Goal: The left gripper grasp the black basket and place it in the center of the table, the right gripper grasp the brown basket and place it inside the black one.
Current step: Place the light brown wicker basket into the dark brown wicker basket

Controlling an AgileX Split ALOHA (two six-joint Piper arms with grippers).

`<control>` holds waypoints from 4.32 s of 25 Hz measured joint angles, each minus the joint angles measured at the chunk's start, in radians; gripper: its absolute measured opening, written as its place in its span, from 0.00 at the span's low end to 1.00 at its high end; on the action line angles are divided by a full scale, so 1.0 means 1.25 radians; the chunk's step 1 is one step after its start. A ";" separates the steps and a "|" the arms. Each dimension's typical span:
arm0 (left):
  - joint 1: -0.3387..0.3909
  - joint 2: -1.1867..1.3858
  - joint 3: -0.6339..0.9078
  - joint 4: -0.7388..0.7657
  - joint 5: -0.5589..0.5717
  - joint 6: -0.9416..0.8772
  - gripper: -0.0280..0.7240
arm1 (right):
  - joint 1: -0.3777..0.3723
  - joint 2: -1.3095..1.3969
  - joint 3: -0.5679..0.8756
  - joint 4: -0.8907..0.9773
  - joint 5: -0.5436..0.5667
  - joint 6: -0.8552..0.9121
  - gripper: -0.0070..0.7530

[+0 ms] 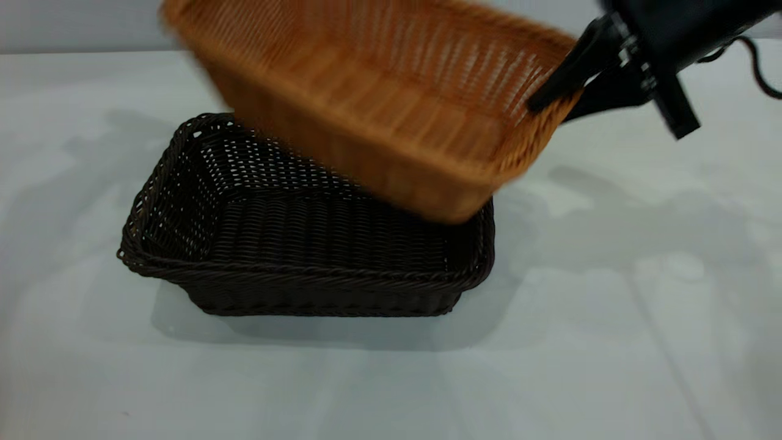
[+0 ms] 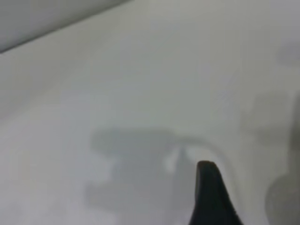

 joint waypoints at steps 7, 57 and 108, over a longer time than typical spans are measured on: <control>0.003 0.000 0.001 -0.007 -0.019 0.000 0.57 | 0.093 0.000 -0.007 -0.035 -0.034 0.057 0.10; 0.003 0.000 0.001 -0.013 -0.003 -0.001 0.57 | 0.254 0.060 -0.181 -0.230 -0.106 0.178 0.10; 0.003 0.000 0.002 -0.013 0.015 -0.003 0.57 | 0.164 0.109 -0.294 -0.444 -0.017 0.174 0.62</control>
